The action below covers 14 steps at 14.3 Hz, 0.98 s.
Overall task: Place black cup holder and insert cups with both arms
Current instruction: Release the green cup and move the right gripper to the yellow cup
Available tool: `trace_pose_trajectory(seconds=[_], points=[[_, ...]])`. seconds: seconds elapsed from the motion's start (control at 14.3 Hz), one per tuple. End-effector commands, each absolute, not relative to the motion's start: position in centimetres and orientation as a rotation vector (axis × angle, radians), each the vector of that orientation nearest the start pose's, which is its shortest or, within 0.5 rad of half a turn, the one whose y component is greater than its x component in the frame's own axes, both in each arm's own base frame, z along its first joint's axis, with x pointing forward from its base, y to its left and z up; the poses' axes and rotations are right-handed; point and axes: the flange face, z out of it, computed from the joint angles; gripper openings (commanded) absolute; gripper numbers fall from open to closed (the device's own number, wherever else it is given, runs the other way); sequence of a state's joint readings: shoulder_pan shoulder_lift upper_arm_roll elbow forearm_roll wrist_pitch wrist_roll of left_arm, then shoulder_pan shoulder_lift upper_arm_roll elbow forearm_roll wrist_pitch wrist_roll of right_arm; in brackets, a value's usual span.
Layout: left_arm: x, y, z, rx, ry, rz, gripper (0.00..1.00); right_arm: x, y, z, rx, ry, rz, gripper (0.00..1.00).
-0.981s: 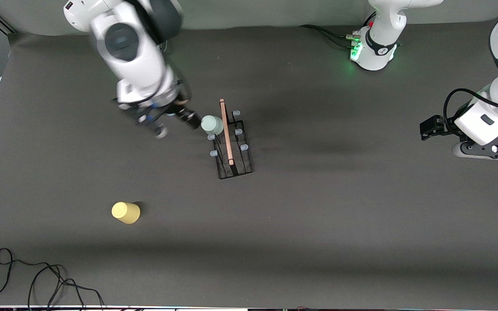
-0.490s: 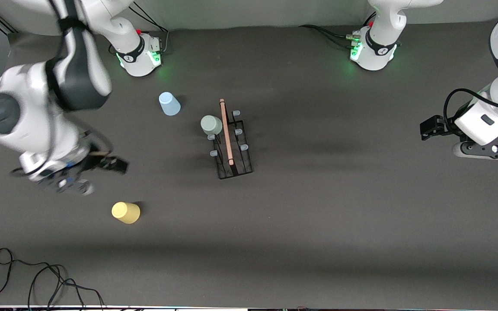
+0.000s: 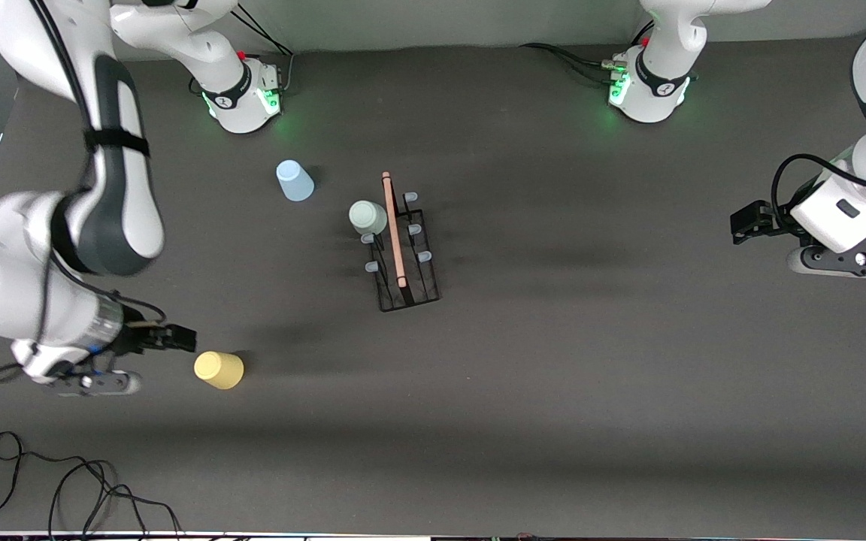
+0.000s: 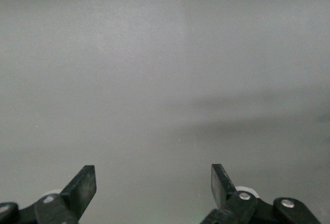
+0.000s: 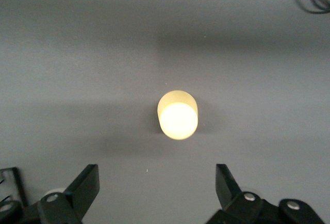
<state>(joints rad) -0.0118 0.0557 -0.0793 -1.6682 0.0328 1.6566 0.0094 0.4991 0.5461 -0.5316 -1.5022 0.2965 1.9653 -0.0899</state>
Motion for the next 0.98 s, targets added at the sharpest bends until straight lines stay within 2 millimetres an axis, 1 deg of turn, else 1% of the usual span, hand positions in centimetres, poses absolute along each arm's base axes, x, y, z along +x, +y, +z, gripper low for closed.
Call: trace_pose_trajectory(seconds=[0.0,0.14,0.21,0.35,0.42,0.56,0.7,0.77,0.84,0.91], points=[[56.9,-4.6,55.8,-3.103,0.184,0.110,0.99,70.1,4.9,32.7,-3.146,-0.030,0.004,1.00],[57.0,-4.6,55.7,-3.103,0.184,0.113,0.99,69.3,3.7,29.8,-3.159,-0.083,-0.053,1.00],[56.9,-4.6,55.8,-3.103,0.184,0.110,0.99,69.2,3.4,28.7,-3.157,-0.074,-0.064,1.00],[57.0,-4.6,55.7,-3.103,0.184,0.113,0.99,69.1,3.4,25.9,-3.150,-0.072,-0.046,1.00],[56.9,-4.6,55.8,-3.103,0.184,0.110,0.99,69.1,3.4,25.1,-3.131,-0.063,-0.045,1.00],[57.0,-4.6,55.7,-3.103,0.184,0.113,0.99,69.1,3.6,24.2,-3.101,-0.070,-0.056,1.00],[56.9,-4.7,55.8,-3.103,0.187,0.110,0.99,69.0,3.7,23.2,-3.110,-0.071,-0.046,1.00],[56.9,-4.6,55.8,-3.103,0.184,0.110,0.99,69.0,3.7,23.0,-3.111,-0.069,-0.039,0.99],[56.9,-4.6,55.8,-3.103,0.184,0.110,0.99,68.9,3.5,22.9,-3.111,-0.066,-0.035,0.89],[56.9,-4.6,55.8,-3.103,0.184,0.110,0.99,69.0,3.7,22.9,-3.110,-0.069,-0.034,0.62]])
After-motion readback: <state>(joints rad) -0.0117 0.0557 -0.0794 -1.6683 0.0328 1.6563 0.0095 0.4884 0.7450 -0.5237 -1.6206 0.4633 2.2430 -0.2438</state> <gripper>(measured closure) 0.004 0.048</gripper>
